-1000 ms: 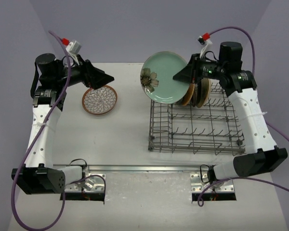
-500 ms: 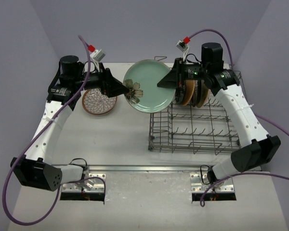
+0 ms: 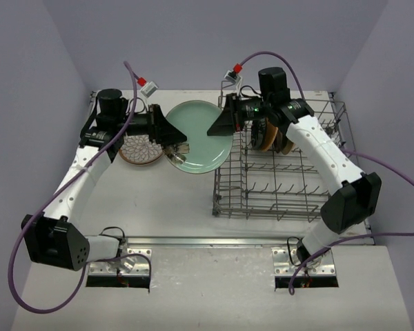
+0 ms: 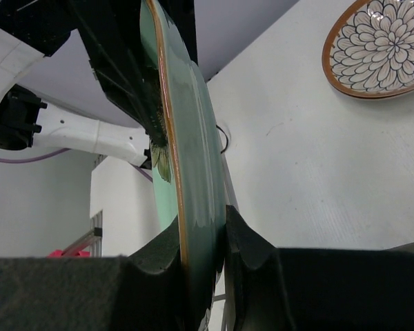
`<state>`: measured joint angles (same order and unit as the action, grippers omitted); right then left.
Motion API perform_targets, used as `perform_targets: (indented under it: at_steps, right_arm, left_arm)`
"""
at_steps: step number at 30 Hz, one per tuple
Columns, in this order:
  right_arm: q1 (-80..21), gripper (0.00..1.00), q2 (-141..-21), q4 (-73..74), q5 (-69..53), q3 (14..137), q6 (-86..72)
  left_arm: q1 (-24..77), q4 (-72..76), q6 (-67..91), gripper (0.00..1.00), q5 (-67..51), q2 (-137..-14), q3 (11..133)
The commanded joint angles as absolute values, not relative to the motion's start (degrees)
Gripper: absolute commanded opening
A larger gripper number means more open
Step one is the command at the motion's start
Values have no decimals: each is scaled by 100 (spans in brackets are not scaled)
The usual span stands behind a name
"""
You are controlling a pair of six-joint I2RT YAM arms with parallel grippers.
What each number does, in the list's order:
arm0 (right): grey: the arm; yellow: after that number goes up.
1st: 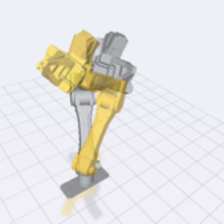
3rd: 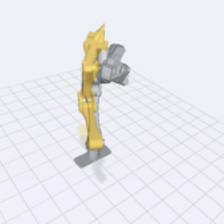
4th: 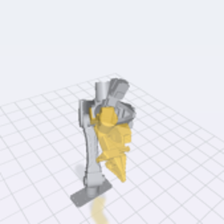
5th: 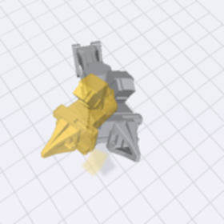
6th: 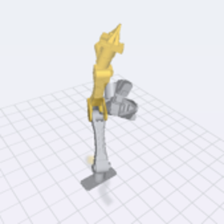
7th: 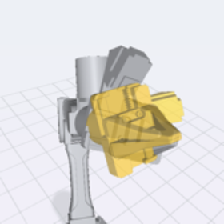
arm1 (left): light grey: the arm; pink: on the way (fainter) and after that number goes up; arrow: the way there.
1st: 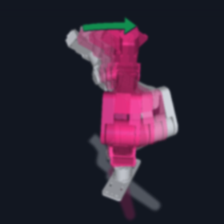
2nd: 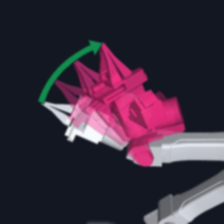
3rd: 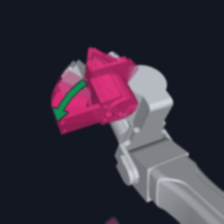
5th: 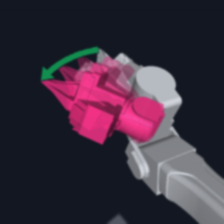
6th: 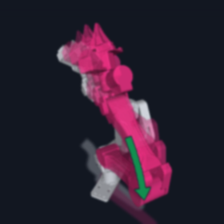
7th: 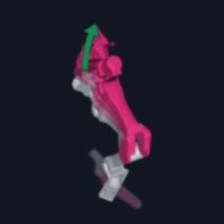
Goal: Unload the plates from the dish rack
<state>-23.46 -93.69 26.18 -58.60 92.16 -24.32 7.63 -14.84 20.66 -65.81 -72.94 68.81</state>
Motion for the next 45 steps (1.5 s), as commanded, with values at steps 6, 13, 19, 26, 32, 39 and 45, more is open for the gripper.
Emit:
perform_targets:
  at_steps: [6,13,19,26,32,39,45]
  right_arm:
    - [-2365,79,-9185,2404,-5685,9624,-2514]
    - [-1873,99,-8985,2729,-4969,9738,-2595]
    - [-979,99,-8501,3027,-4581,9692,-2420]
    - [-835,99,-7939,3451,-4180,9553,-1810]
    - [-835,99,-7845,3728,-4208,9485,-1621]
    - [-835,99,-7853,3748,-4308,9369,-1652]
    - [-835,99,-7893,3849,-4339,9369,-1591]
  left_arm:
    - [38,694,3917,0,-7443,-7277,6355]
    - [-1288,97,3623,0,-7217,-7458,6503]
    - [-2166,-2473,1536,0,-4935,-8670,7805]
    - [-2289,-1884,1670,0,-4413,-9637,7835]
    - [-2294,-1861,1568,0,-5036,-10336,7957]
    - [-2285,-1784,1580,3,-5563,-10804,7994]
    - [-2285,-1775,1556,17,-5704,-10987,7937]
